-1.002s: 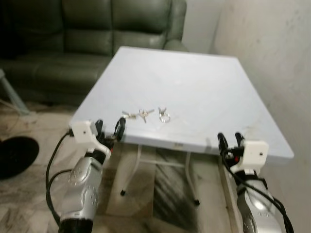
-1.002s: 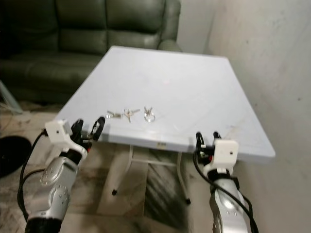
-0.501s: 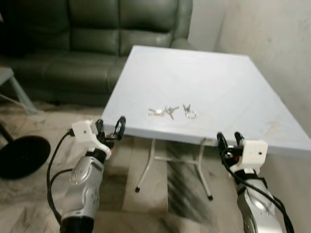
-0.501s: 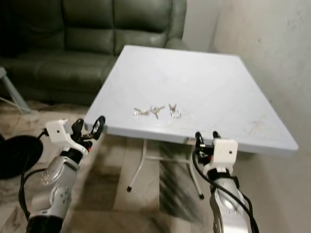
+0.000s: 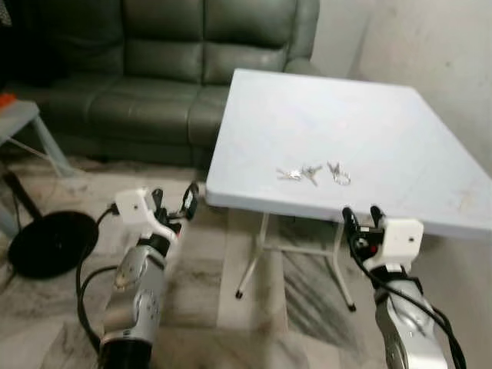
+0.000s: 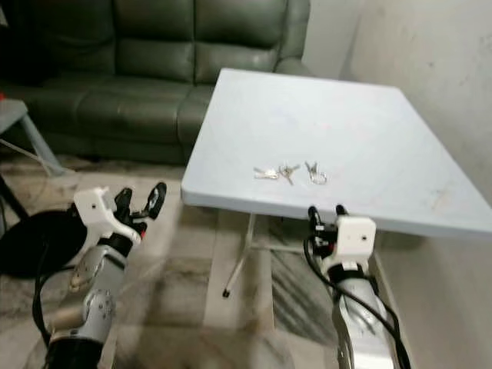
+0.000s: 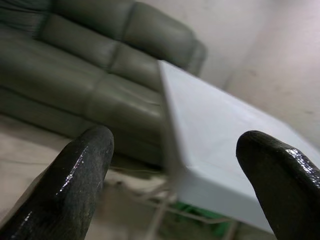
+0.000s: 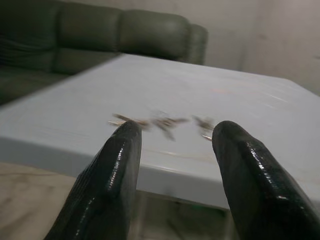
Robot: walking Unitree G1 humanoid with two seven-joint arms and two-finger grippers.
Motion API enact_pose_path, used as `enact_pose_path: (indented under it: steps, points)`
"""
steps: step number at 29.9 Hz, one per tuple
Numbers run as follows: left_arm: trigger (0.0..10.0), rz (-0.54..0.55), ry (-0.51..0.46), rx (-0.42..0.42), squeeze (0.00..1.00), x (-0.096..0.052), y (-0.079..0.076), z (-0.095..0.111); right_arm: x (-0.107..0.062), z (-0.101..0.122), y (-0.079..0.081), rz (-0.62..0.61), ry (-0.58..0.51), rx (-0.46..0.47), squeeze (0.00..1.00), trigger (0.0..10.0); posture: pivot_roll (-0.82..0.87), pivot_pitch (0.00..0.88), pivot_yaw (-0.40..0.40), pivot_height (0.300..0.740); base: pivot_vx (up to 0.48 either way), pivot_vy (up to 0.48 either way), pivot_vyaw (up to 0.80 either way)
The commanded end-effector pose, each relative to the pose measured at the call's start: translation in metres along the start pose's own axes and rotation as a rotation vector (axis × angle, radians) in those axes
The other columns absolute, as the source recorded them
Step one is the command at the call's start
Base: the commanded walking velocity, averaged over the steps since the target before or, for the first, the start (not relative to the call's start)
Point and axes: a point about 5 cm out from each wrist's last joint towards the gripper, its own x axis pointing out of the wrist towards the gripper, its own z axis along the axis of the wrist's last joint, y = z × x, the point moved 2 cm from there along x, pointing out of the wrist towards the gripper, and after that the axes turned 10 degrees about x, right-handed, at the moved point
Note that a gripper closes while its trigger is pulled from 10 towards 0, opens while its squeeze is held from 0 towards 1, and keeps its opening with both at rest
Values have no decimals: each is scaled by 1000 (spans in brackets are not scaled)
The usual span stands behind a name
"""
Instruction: Hang keys on a hook
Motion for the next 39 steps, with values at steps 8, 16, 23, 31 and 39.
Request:
enact_pose_path:
  steps: [8, 16, 23, 31, 39]
  points:
    - [10000, 7, 26, -6, 0, 2, -5, -5, 2, 4, -6, -15, -8, -11, 0, 10000, 2, 0, -85, 740, 0, 0, 0]
    - [10000, -2, 51, -15, 0, 2, -7, -9, 2, 3, -5, -9, -6, -12, 0, 10000, 5, 0, -84, 740, 0, 0, 0]
    - [10000, -34, 45, -3, 0, 2, -12, -8, 3, 2, -3, -1, -3, -10, 0, 10000, 7, 0, -84, 740, 218, 0, 0]
    - [10000, -46, 47, 6, 0, 2, -14, -8, 1, 1, -3, 4, 2, -12, 0, 10000, 7, 0, -83, 740, 363, 0, 0]
    - [10000, -59, 47, 11, 0, 1, -17, -8, 0, -1, -2, 3, 5, -9, 0, 10000, 5, 0, -80, 740, 415, 0, 0]
